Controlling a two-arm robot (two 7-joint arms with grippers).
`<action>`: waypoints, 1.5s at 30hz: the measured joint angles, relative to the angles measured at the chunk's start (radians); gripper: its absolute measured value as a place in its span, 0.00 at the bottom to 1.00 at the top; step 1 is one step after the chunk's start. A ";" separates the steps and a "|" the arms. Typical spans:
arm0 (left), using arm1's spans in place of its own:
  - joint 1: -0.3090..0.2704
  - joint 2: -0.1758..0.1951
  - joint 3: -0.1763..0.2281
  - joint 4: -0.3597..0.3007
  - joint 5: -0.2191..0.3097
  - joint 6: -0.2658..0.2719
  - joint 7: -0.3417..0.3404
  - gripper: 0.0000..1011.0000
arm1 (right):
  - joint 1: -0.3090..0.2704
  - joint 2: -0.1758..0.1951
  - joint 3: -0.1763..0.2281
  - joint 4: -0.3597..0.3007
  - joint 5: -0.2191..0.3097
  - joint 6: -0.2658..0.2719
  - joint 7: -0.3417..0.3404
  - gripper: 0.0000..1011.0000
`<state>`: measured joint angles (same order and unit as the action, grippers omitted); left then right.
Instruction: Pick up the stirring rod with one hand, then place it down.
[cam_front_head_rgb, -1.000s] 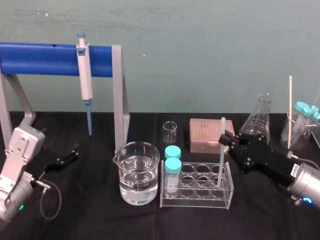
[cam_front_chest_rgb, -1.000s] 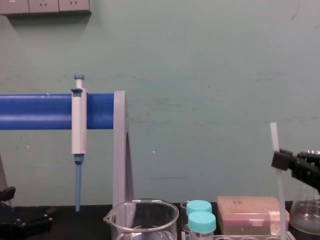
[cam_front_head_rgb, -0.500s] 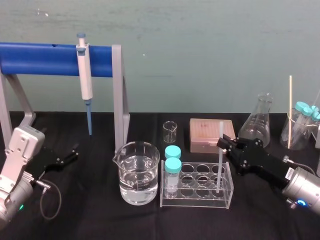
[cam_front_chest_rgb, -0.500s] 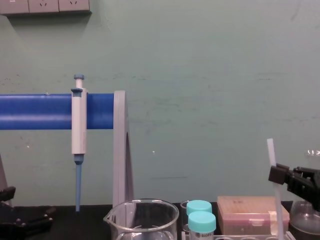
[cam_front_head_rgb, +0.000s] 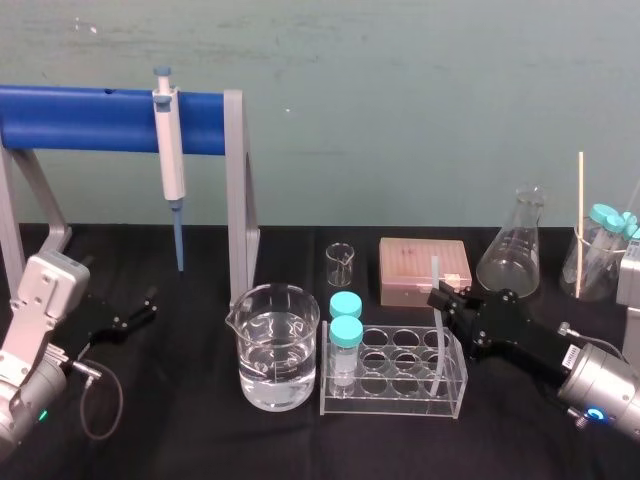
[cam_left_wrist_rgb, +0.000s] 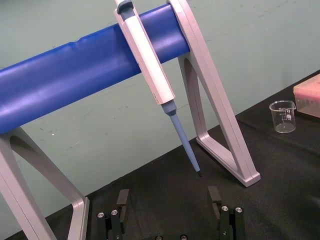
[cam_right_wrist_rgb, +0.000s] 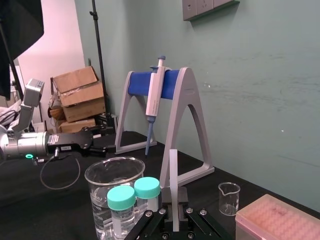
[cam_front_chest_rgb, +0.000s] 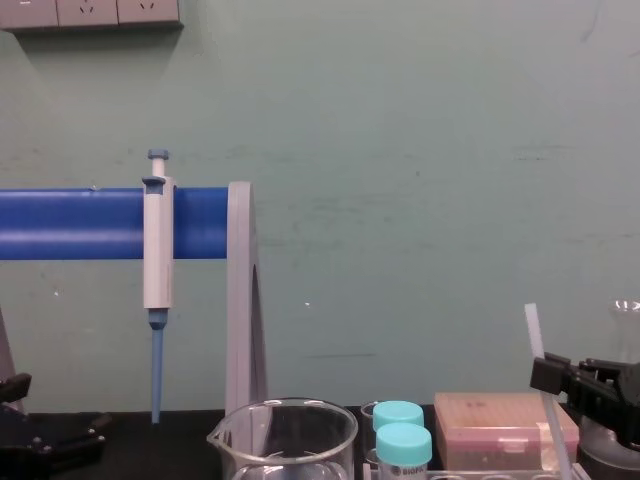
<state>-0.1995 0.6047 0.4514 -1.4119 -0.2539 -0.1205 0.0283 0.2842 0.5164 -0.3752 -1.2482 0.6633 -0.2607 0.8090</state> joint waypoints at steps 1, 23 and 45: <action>0.000 0.000 0.000 0.000 0.000 0.000 0.000 0.99 | -0.001 0.000 0.000 -0.001 -0.002 0.000 -0.002 0.06; 0.000 0.000 0.000 0.000 0.000 0.000 0.000 0.99 | -0.002 0.001 0.001 -0.002 -0.002 0.002 -0.002 0.32; 0.000 0.000 0.000 0.000 0.000 0.000 0.000 0.99 | -0.015 0.001 0.021 -0.028 0.001 0.008 -0.041 0.97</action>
<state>-0.1995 0.6047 0.4514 -1.4120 -0.2539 -0.1206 0.0283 0.2692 0.5173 -0.3541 -1.2762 0.6644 -0.2528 0.7678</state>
